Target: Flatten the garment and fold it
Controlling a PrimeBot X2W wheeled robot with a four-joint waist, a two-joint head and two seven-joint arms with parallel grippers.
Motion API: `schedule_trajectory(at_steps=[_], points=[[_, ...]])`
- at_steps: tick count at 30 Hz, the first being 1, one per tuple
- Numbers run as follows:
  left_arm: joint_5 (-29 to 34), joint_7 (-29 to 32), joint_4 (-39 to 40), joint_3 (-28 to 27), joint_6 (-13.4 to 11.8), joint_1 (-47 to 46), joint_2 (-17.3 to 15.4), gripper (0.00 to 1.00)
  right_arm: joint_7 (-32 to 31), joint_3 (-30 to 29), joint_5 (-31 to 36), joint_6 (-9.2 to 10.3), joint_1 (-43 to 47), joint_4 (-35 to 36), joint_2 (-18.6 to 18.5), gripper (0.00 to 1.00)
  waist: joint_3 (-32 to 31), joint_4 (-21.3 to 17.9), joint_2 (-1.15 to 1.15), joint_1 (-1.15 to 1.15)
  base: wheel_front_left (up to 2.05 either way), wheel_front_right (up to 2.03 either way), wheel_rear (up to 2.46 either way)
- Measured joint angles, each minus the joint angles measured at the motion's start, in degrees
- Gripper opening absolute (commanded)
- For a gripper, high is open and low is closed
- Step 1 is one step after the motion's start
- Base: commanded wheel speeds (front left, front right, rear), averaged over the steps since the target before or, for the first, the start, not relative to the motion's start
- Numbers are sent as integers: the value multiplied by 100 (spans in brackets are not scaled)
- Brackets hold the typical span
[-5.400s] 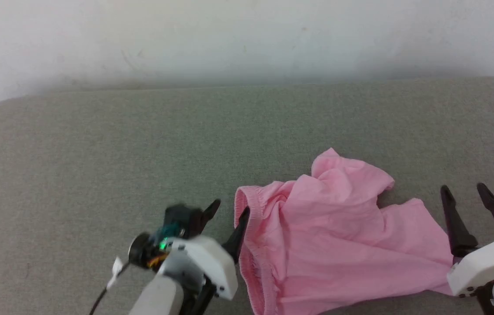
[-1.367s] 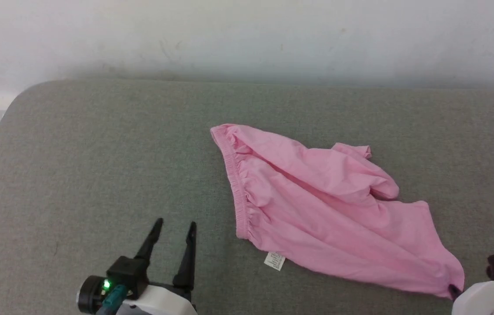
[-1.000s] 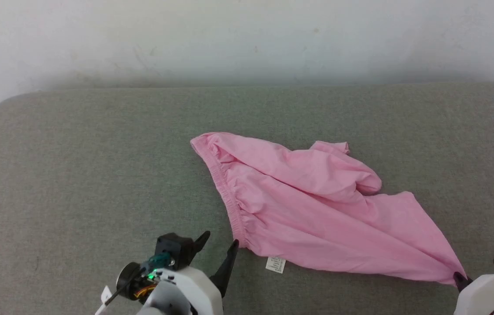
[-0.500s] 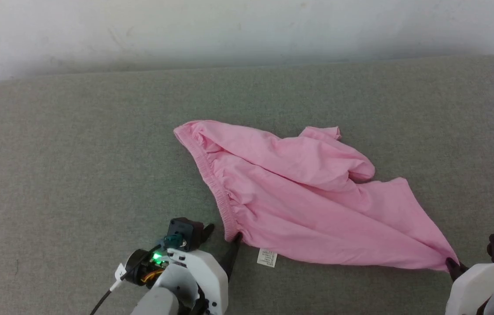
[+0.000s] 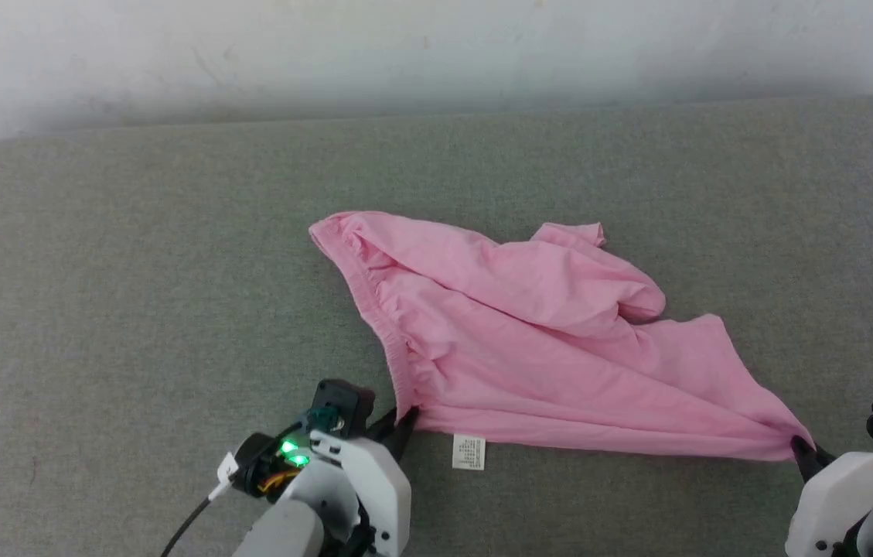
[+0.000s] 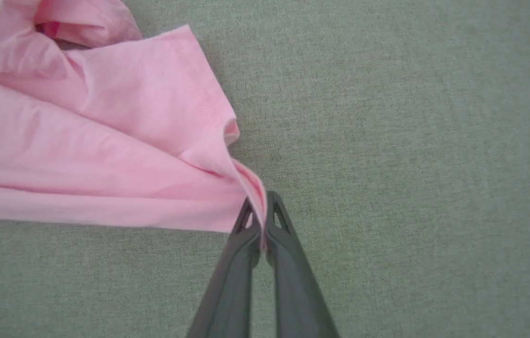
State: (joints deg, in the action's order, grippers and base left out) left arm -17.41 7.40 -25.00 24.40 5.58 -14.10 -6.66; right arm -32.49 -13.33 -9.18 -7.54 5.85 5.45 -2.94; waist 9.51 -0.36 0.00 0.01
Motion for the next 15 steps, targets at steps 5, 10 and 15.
schedule_trajectory(at_steps=[5,10,15], points=[[-25,-229,291,-26,-19,321,-124,0,129,89,-176,0,-137,129,-71,0,-228,64,0,0,0,0,0],[-25,-203,1137,-131,-65,427,-421,0,133,221,-580,0,-412,405,-356,0,-489,141,0,0,0,0,0],[-26,162,2227,-314,-93,430,-859,0,-56,241,-980,0,-826,771,-478,0,-743,216,0,-1,0,0,0]])
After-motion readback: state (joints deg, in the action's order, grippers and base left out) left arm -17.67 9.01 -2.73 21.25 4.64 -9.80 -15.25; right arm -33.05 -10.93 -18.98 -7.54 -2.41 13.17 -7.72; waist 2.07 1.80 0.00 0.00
